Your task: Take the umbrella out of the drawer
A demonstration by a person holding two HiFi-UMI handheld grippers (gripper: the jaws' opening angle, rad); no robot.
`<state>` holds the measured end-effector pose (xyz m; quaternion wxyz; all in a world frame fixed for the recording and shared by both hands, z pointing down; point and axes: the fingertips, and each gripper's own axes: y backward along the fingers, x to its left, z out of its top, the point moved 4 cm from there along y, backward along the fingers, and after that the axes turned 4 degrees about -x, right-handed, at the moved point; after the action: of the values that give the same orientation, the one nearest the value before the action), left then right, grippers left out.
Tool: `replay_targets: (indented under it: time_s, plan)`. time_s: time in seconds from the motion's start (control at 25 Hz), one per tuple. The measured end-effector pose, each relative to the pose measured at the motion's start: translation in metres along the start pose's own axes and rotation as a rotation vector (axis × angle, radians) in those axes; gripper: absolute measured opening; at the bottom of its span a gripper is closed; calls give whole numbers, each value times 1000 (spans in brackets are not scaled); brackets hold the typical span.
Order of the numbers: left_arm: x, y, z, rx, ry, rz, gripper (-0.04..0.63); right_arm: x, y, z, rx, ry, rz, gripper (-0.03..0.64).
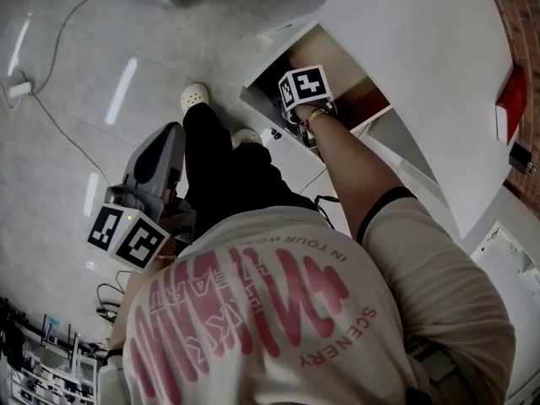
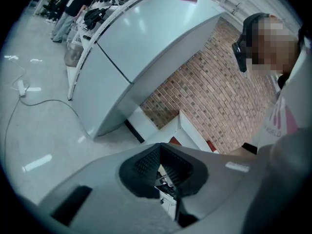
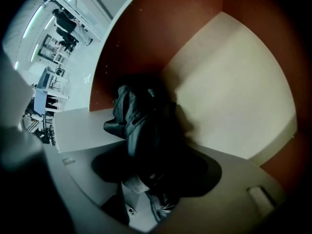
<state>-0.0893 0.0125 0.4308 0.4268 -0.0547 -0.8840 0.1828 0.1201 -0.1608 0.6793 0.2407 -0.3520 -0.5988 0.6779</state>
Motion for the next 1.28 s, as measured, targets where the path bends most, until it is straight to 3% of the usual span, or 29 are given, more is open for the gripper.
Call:
replay_targets:
  time_s: [0.48,1.28]
  plan:
    - [-21,20,-1,-76,9,27,5,6,15,-6,5,154,-44,258]
    - [-65,42,33,-198,-38,37,5,4,56,-22,-28,176,-53,244]
